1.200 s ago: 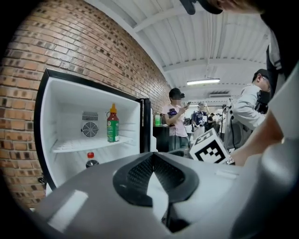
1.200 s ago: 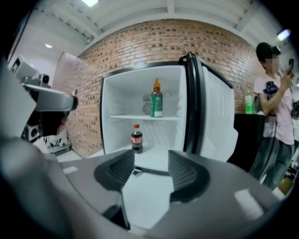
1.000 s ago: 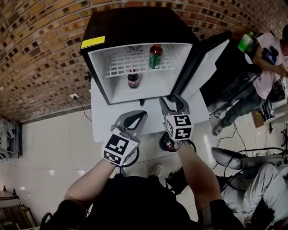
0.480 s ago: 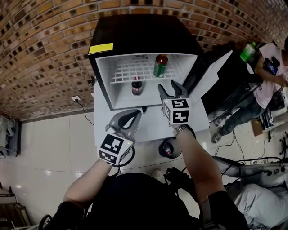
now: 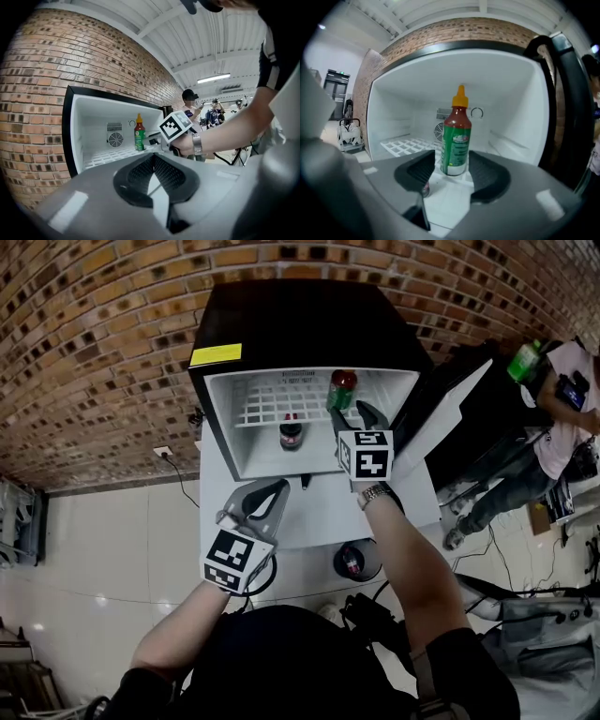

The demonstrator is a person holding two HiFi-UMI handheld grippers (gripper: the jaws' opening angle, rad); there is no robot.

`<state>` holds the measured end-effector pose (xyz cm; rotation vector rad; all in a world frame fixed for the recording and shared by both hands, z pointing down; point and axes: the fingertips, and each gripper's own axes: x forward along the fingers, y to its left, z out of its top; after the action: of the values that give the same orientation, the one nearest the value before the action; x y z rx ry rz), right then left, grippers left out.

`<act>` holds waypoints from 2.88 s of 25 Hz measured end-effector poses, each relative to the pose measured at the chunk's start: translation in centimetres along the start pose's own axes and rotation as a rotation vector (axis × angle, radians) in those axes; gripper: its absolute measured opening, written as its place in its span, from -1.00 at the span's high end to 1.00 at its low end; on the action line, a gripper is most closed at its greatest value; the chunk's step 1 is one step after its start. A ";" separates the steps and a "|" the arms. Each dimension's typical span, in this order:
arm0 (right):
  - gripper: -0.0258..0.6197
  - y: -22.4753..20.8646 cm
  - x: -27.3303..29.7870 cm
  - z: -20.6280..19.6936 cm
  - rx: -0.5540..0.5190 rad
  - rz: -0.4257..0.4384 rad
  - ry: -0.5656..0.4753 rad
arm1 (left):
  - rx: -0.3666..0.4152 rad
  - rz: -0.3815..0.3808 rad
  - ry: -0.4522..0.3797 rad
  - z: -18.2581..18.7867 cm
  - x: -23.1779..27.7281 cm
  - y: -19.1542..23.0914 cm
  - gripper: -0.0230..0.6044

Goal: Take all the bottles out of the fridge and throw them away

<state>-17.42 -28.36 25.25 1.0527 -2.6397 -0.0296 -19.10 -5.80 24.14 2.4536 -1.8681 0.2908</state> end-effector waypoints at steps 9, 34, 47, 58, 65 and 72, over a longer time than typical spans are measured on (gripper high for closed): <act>0.20 -0.6 3.2 0.9 0.007 -0.018 0.006 | 0.007 0.029 0.020 -0.4 -0.4 1.4 0.92; 0.06 -0.5 4.8 1.0 0.028 -0.020 -0.028 | -0.005 0.060 0.047 -1.8 -1.2 2.7 0.92; 0.09 1.6 -2.5 0.1 0.014 0.032 -0.075 | 0.007 -0.066 0.031 -1.2 0.3 -1.4 0.92; 0.09 0.8 -10.2 -3.5 0.032 -0.003 -0.073 | 0.013 -0.191 0.050 -2.0 1.7 -6.5 0.92; 0.09 -0.7 -15.8 -8.5 0.055 -0.036 -0.038 | 0.020 -0.289 0.074 -3.0 3.7 -11.0 0.92; 0.09 -1.9 -21.7 -16.3 0.090 -0.059 0.039 | 0.018 -0.399 0.142 -5.4 5.2 -16.6 0.92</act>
<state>3.34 -13.64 34.78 1.1480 -2.5965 0.0968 -2.51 -5.44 31.64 2.6610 -1.2908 0.4454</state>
